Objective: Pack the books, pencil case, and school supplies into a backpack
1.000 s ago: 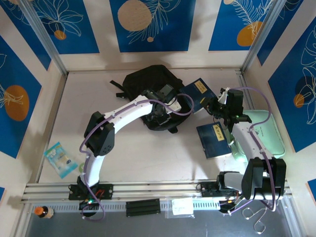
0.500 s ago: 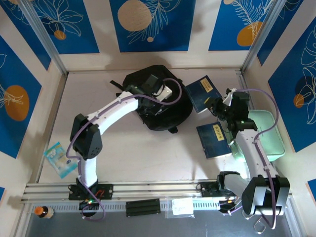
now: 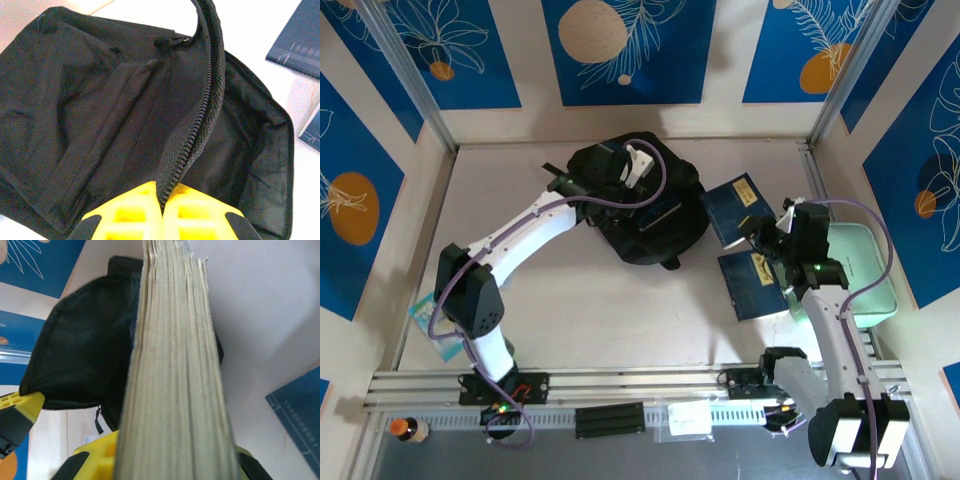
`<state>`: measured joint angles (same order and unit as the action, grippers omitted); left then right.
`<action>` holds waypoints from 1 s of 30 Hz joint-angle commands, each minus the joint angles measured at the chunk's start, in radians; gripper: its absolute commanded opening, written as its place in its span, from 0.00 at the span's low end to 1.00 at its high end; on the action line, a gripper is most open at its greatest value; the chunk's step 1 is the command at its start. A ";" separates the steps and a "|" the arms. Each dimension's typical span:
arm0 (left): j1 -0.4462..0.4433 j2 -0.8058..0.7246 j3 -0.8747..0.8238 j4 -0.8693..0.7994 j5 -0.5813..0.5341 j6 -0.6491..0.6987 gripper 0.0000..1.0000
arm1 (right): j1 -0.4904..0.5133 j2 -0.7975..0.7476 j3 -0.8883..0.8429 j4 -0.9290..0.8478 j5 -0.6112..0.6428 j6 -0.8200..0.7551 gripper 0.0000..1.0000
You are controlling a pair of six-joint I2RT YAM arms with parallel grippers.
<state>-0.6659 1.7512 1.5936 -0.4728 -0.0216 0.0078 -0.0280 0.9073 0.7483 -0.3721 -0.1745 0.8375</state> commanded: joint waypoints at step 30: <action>-0.004 -0.151 -0.167 0.172 0.190 0.045 0.00 | 0.298 0.729 0.241 0.382 -0.126 0.275 0.00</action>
<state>-0.6659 1.6520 1.4300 -0.3431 0.1310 0.0349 0.2646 1.5856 0.9352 -0.0105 -0.2813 1.1263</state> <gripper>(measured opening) 0.040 0.111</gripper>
